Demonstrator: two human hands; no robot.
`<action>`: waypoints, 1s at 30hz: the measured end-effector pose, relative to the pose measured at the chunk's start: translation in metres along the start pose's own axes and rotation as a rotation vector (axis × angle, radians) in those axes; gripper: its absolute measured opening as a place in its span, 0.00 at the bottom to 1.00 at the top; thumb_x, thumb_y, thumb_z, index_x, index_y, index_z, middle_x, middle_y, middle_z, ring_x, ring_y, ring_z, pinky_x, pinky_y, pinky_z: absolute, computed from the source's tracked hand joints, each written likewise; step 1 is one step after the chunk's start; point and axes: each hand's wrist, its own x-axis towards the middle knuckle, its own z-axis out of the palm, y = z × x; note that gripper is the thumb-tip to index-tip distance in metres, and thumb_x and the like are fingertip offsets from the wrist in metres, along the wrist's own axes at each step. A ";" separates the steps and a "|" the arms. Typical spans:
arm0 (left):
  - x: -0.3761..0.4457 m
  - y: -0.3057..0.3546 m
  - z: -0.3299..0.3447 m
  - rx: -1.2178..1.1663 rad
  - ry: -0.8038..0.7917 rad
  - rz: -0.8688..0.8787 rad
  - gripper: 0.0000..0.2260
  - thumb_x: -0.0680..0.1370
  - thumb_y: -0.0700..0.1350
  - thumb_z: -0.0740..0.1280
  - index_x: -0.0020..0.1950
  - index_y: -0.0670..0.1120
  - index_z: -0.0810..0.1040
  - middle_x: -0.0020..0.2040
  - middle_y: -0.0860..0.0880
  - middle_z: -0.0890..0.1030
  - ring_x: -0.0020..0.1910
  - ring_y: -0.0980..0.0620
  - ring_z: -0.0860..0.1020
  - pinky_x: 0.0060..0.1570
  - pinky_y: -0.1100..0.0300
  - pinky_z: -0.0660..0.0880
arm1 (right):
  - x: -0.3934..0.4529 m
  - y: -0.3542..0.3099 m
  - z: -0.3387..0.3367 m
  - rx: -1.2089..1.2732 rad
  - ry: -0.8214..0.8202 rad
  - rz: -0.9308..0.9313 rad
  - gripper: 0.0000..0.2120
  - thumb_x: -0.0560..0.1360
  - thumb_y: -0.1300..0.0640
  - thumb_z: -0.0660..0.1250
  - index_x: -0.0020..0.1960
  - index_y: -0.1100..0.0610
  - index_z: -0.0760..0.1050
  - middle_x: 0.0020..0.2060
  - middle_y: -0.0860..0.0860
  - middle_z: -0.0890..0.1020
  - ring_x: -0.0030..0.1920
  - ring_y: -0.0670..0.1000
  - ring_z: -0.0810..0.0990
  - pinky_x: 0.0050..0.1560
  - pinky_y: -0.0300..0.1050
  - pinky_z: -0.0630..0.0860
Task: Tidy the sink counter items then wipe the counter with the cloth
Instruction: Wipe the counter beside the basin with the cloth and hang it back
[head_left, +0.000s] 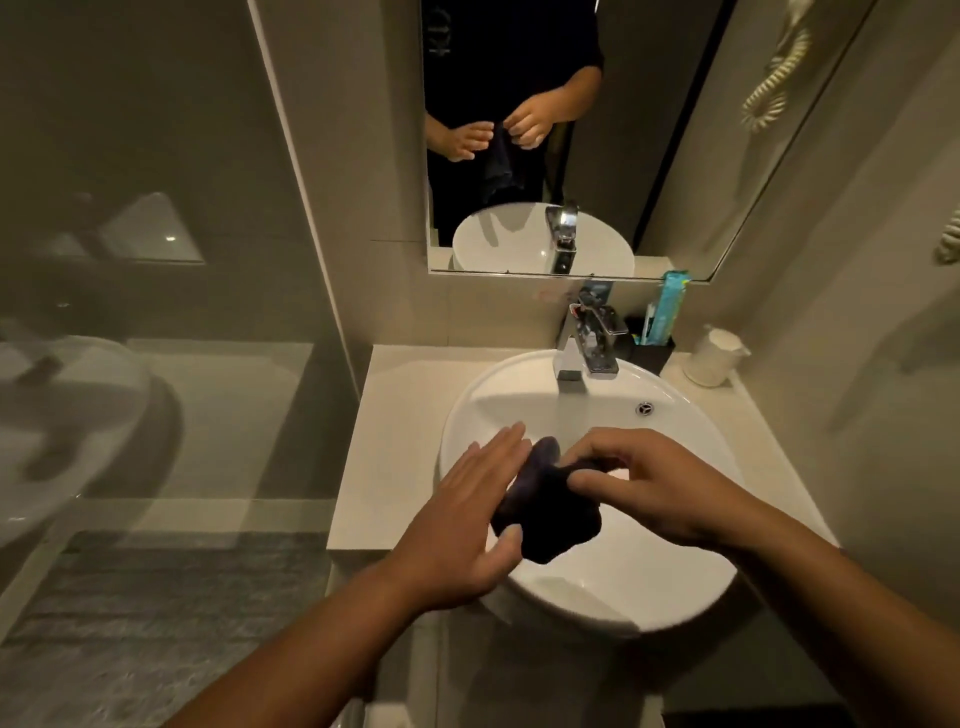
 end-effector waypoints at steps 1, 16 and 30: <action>0.012 0.007 -0.003 -0.003 -0.021 -0.023 0.32 0.77 0.52 0.60 0.75 0.61 0.44 0.76 0.60 0.47 0.75 0.62 0.46 0.75 0.56 0.46 | -0.007 0.003 -0.009 -0.089 -0.005 -0.034 0.05 0.77 0.52 0.65 0.49 0.42 0.78 0.44 0.36 0.79 0.50 0.40 0.77 0.53 0.36 0.73; 0.043 0.132 0.060 0.187 -0.355 0.130 0.06 0.78 0.49 0.66 0.52 0.50 0.78 0.47 0.53 0.76 0.47 0.56 0.72 0.50 0.60 0.70 | -0.165 0.082 -0.082 -0.424 -0.010 -0.203 0.10 0.77 0.58 0.66 0.56 0.49 0.79 0.47 0.39 0.79 0.48 0.41 0.77 0.52 0.37 0.74; -0.054 0.135 0.127 0.260 -0.250 -0.301 0.08 0.80 0.49 0.63 0.57 0.51 0.75 0.53 0.53 0.81 0.50 0.53 0.78 0.47 0.57 0.74 | -0.192 0.187 0.006 -0.171 -0.059 -0.032 0.07 0.77 0.52 0.66 0.54 0.47 0.76 0.49 0.42 0.80 0.50 0.42 0.78 0.51 0.39 0.75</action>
